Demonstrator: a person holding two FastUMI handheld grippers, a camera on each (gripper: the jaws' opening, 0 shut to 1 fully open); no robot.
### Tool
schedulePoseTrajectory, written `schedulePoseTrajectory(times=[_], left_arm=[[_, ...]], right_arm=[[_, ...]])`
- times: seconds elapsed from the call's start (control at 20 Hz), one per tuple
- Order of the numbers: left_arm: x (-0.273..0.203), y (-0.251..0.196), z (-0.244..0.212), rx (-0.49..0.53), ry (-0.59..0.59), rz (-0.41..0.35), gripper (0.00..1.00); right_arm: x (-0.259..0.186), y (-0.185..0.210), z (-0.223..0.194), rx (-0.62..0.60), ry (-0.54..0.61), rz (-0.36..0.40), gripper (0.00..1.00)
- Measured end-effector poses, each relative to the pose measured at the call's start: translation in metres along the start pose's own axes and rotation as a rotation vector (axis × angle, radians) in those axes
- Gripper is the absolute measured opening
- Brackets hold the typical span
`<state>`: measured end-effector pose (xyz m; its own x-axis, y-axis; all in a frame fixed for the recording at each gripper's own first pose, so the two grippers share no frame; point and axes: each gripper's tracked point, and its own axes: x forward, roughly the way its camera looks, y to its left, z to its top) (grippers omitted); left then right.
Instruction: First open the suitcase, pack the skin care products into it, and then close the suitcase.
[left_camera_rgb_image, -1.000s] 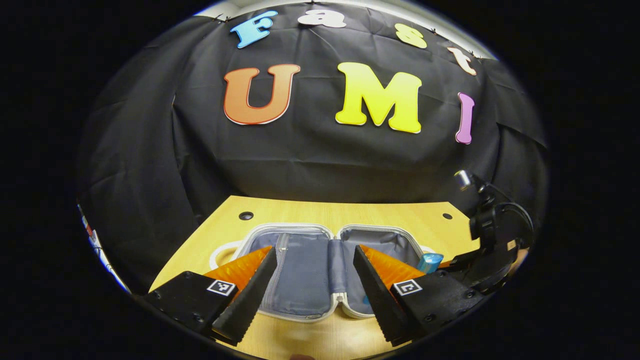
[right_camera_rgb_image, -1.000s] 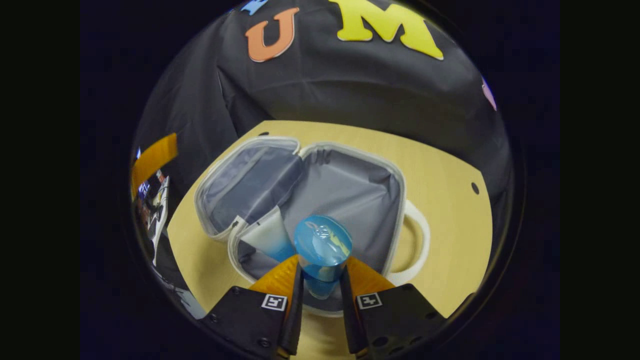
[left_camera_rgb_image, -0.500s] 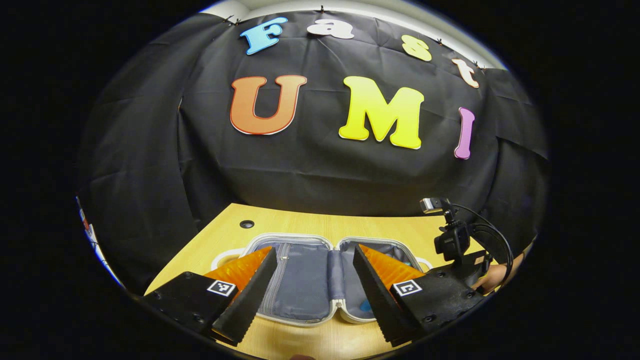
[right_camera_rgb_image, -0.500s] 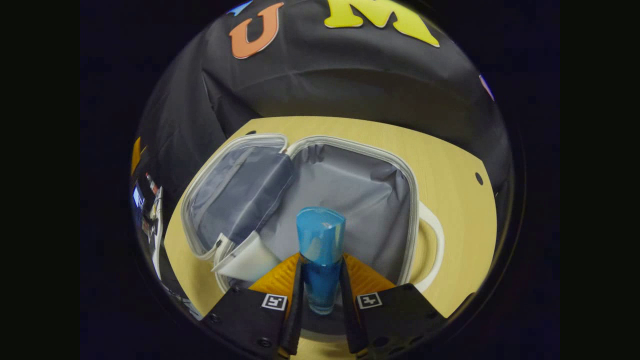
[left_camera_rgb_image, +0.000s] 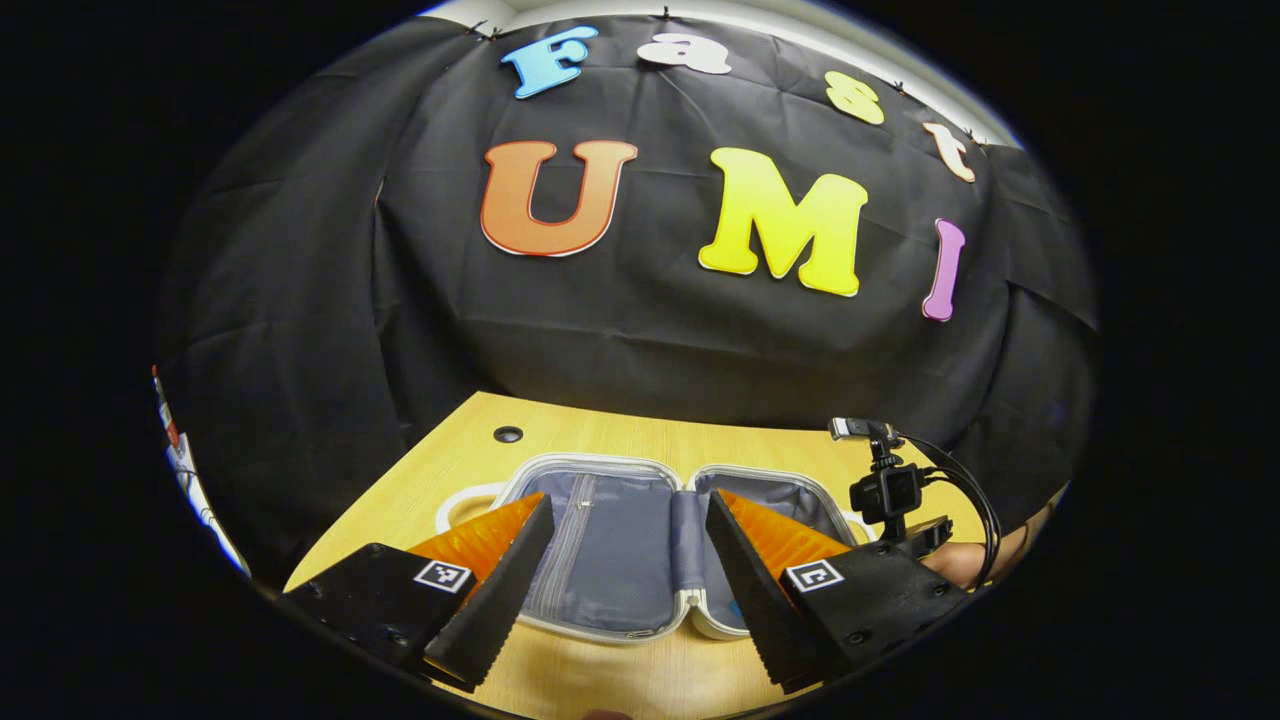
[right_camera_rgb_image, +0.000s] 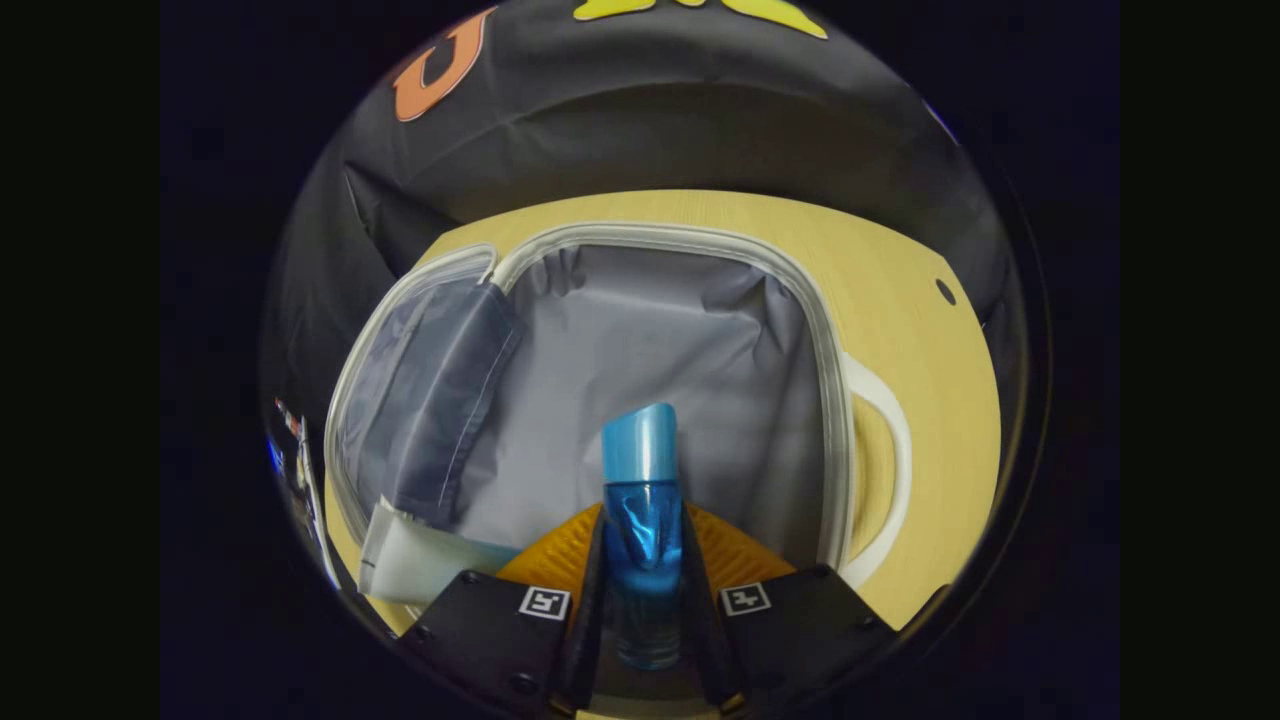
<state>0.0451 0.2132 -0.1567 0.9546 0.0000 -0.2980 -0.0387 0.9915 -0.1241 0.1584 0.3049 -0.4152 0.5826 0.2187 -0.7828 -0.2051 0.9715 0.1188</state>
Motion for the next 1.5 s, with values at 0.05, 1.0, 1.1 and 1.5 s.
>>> schedulePoseTrajectory(times=[0.05, 1.0, 1.1, 1.5], left_arm=[[0.0, 0.002, -0.002, -0.006, 0.005, 0.004, 0.98], [0.057, 0.173, -0.057, -0.389, 0.067, 0.137, 0.99], [0.079, 0.191, -0.068, -0.524, 0.081, 0.103, 0.99], [0.148, 0.205, -0.107, -0.935, 0.136, -0.037, 0.83]], right_arm=[[-0.003, 0.003, 0.0, -0.001, -0.007, 0.013, 0.38], [-0.091, 0.027, -0.02, -0.214, -0.066, 0.043, 0.7], [-0.107, 0.027, -0.015, -0.261, -0.108, 0.048, 0.7], [-0.155, 0.008, 0.006, -0.284, -0.234, 0.028, 0.7]])
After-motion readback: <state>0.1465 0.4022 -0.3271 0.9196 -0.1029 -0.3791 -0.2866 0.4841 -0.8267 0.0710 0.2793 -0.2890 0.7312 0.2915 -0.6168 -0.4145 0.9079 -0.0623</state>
